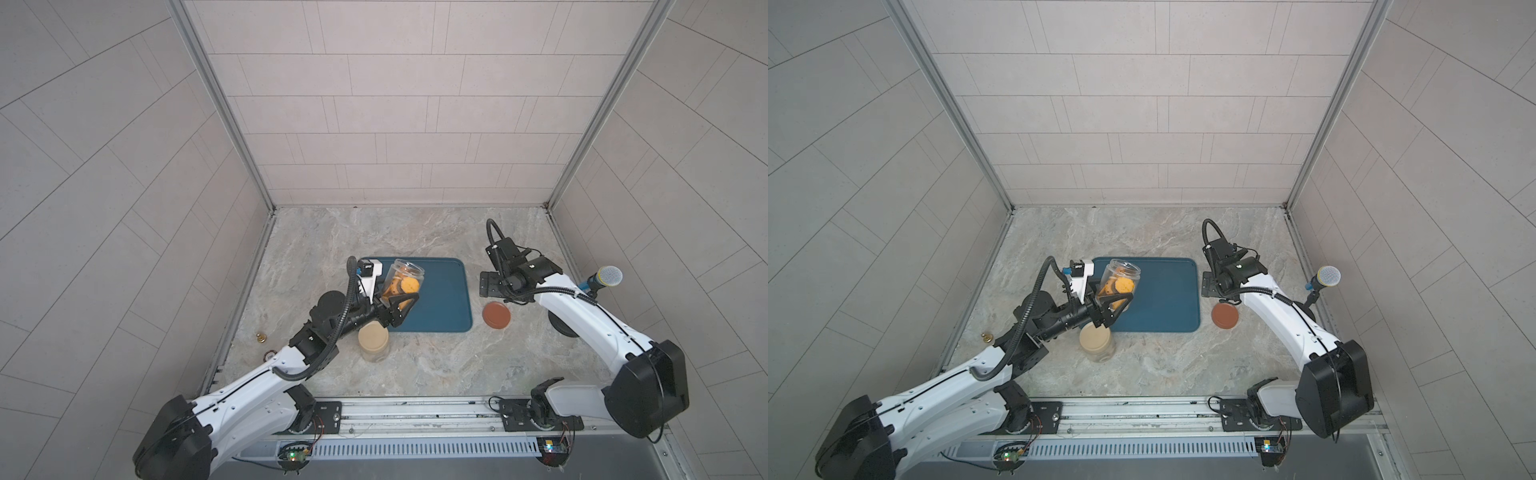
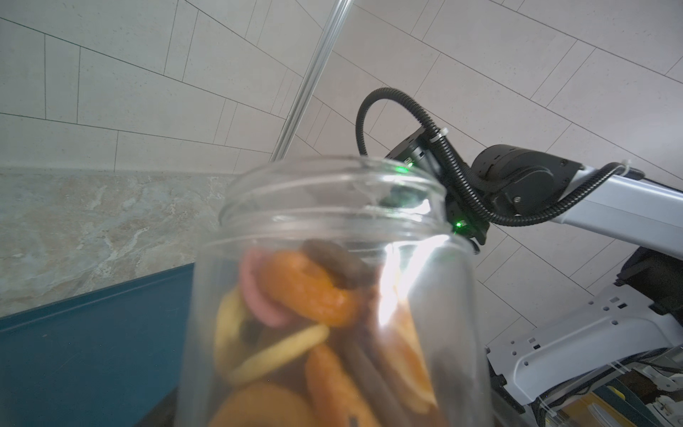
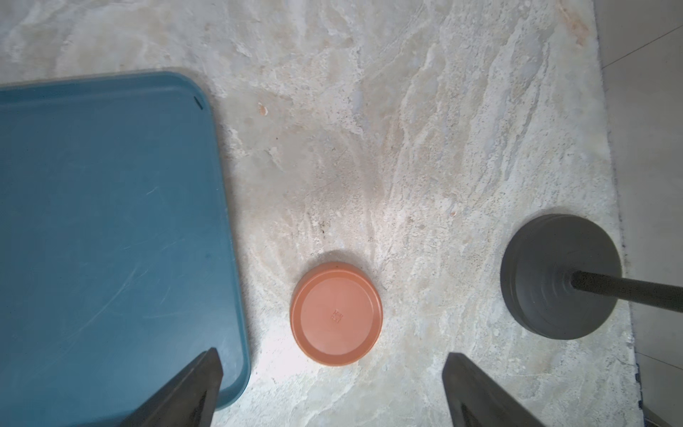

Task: Pour the cookies out of the jar
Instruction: Place the lid at the center of the board, then pour the cookies in the jar onto the tray.

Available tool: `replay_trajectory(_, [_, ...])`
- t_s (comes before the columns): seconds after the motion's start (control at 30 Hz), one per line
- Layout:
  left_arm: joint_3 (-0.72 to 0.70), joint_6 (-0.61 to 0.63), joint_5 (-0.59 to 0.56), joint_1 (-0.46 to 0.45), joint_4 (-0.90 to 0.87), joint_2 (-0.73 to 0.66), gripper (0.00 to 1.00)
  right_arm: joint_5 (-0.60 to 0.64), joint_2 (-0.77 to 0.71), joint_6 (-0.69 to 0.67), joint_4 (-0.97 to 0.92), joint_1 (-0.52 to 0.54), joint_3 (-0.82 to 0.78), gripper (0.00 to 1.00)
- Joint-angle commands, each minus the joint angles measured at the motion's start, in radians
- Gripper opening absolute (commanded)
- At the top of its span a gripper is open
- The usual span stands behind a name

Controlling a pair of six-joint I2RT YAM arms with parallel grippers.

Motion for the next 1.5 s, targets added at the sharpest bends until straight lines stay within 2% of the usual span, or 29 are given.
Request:
replay_trajectory(0.0, [0.073,0.025,0.023,0.0,0.106,-0.01,0.0,-0.032,-0.07,-0.006,-0.067,0.019,0.002,0.96])
replay_trajectory(0.2, [0.067,0.037,0.023,0.0,0.145,0.019,0.0,-0.079,-0.153,-0.029,-0.116,0.023,-0.005,0.96])
replay_trajectory(0.47, [0.021,0.034,-0.006,0.0,0.181,0.017,0.0,-0.12,-0.191,-0.044,-0.128,0.024,0.0,0.96])
replay_trajectory(0.83, [-0.01,-0.012,0.045,0.0,0.216,0.058,0.0,-0.175,-0.145,-0.012,-0.088,0.026,0.038,0.96])
replay_trajectory(1.1, [-0.004,0.007,0.016,0.0,0.188,0.098,0.0,-0.165,-0.124,-0.012,-0.082,0.026,0.039,0.95])
replay_trajectory(1.47, [0.067,0.006,0.085,-0.002,0.215,0.241,0.0,-0.163,-0.135,-0.024,-0.079,0.021,0.041,0.95])
